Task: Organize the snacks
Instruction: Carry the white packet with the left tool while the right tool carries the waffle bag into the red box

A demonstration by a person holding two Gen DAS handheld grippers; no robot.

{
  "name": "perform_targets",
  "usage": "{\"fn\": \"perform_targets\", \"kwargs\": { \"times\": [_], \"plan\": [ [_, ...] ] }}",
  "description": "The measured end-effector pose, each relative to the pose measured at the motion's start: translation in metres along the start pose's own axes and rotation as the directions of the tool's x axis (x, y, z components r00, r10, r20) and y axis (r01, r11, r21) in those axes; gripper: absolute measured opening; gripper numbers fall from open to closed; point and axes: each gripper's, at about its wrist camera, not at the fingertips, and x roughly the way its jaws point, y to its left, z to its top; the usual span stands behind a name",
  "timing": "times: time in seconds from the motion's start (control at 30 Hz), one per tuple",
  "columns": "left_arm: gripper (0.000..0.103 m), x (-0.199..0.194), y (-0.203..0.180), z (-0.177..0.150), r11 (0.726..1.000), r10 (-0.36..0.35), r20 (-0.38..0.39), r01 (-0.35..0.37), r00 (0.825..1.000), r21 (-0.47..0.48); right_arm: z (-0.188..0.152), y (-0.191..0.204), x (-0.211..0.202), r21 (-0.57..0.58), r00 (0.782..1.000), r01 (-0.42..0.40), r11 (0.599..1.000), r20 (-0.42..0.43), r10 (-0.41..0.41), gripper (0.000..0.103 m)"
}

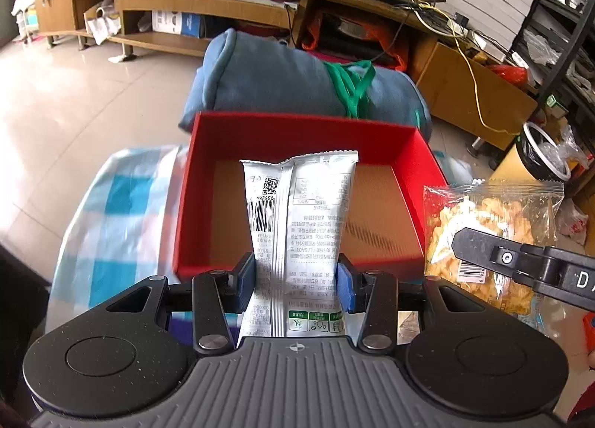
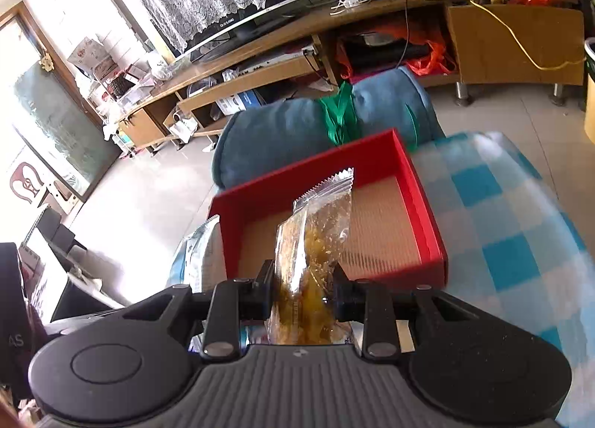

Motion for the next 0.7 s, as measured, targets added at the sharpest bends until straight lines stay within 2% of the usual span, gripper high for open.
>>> {"fn": "perform_targets", "kwargs": {
  "times": [0.3,0.7],
  "plan": [
    [0.052,0.027,-0.014,0.030,0.999,0.035,0.016,-0.035,0.999,0.027,0.031,-0.007,0.034,-0.023,1.000,0.029,0.999,-0.002,-0.029,0.026],
    [0.052,0.066,-0.016,0.046,0.993,0.108,-0.004,-0.108,0.994,0.045,0.045,-0.026,0.084,-0.029,0.996,0.071,0.997,-0.060,-0.073,0.026]
  ]
}}
